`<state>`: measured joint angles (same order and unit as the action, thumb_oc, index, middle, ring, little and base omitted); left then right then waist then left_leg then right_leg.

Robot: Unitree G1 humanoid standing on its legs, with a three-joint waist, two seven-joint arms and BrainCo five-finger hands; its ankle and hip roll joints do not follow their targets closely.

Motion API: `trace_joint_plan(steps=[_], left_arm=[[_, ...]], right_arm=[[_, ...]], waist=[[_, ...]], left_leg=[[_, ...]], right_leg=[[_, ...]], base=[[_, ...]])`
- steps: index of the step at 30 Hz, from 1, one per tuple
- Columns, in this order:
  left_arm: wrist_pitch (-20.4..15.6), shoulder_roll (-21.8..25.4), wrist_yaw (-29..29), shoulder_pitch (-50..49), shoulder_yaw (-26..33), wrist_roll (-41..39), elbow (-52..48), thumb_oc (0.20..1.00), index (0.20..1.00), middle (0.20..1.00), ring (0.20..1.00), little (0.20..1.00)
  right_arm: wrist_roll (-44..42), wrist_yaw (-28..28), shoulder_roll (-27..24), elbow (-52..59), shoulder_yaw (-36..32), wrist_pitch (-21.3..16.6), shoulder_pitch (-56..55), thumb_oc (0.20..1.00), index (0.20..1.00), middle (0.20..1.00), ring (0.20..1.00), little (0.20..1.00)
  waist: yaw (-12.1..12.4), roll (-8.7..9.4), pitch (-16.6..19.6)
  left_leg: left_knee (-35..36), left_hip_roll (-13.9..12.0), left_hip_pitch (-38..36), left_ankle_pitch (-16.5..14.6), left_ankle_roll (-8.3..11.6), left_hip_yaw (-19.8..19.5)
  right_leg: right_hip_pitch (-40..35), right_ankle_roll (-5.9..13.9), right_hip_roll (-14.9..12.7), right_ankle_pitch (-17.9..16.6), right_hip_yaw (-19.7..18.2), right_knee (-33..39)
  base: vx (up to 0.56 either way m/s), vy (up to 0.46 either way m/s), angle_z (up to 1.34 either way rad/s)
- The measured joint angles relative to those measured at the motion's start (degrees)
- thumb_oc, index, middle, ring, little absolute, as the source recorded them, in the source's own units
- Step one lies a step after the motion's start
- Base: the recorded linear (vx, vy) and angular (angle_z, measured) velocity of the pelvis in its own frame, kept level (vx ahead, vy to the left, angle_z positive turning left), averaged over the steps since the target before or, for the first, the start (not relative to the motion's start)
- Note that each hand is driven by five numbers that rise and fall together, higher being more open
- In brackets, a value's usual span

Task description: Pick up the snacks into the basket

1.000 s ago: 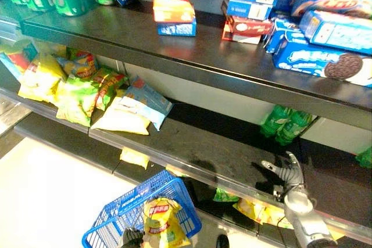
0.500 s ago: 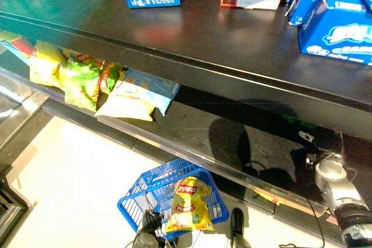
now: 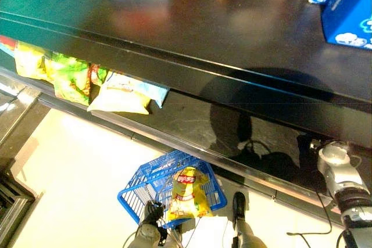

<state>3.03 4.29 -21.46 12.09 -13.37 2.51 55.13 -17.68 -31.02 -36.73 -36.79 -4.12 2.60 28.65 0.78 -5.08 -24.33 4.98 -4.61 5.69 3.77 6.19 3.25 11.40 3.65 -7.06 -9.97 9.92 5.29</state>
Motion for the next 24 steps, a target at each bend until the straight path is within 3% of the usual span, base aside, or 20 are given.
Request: trace_joint_plan(steps=[7, 14, 16, 17, 24], left_arm=[[-0.4, 0.1, 0.0, 0.0, -0.1, -0.1, -0.3, 0.200, 0.200, 0.200, 0.200, 0.200], [-0.6, 0.4, 0.0, 0.0, -0.2, -1.4, -0.3, 0.200, 0.200, 0.200, 0.200, 0.200], [-0.7, 0.4, 0.0, 0.0, -0.6, -1.4, -0.3, 0.200, 0.200, 0.200, 0.200, 0.200], [-0.9, 0.5, 0.0, 0.0, -0.9, -1.5, -0.3, 0.200, 0.200, 0.200, 0.200, 0.200], [-1.2, 0.6, 0.0, 0.0, -1.3, -1.6, -0.3, 0.200, 0.200, 0.200, 0.200, 0.200]], right_arm=[[-0.7, -0.8, -0.8, -3.8, 1.2, 0.4, 5.4, 1.000, 1.000, 1.000, 1.000, 1.000], [-1.0, 0.3, -2.3, -7.4, 7.9, 2.4, 12.1, 1.000, 1.000, 1.000, 1.000, 1.000], [-1.0, -0.1, -2.4, -9.1, 9.2, 2.8, 13.5, 0.583, 0.583, 0.583, 0.583, 0.583], [-1.0, 0.0, -2.4, -9.8, 9.6, 2.8, 14.2, 0.200, 0.200, 0.200, 0.200, 0.200], [-0.2, 0.7, -2.5, -12.6, 11.5, 2.7, 17.5, 0.200, 0.200, 0.200, 0.200, 0.200]], waist=[[0.0, -0.01, -0.1], [0.1, -0.22, -0.2], [0.1, -0.22, -0.2], [0.1, -0.24, -0.3], [0.1, -0.37, -0.3]], left_leg=[[0.0, 0.2, 1.1, 0.2, -0.23, 0.3], [0.0, 0.3, 1.1, 0.2, -0.26, 0.6], [0.0, 0.4, 1.0, 0.3, -0.35, 0.8], [0.0, 0.5, 1.1, 0.3, -0.45, 0.8], [0.0, 0.7, 1.3, 0.5, -0.61, 1.0]], right_leg=[[1.3, -0.01, -0.2, -0.4, -0.2, 0.0], [1.4, -0.02, -0.2, -0.5, -0.5, 0.0], [1.4, 0.06, -0.3, -0.7, -0.7, 0.0], [1.4, 0.06, -0.4, -0.8, -0.7, 0.0], [1.9, 0.02, -0.6, -1.2, -1.1, 0.0]], base=[[-0.01, 0.001, -0.01], [0.00, 0.003, 0.00], [-0.01, 0.010, -0.02], [0.00, 0.000, 0.00], [-0.01, 0.012, -0.02]])
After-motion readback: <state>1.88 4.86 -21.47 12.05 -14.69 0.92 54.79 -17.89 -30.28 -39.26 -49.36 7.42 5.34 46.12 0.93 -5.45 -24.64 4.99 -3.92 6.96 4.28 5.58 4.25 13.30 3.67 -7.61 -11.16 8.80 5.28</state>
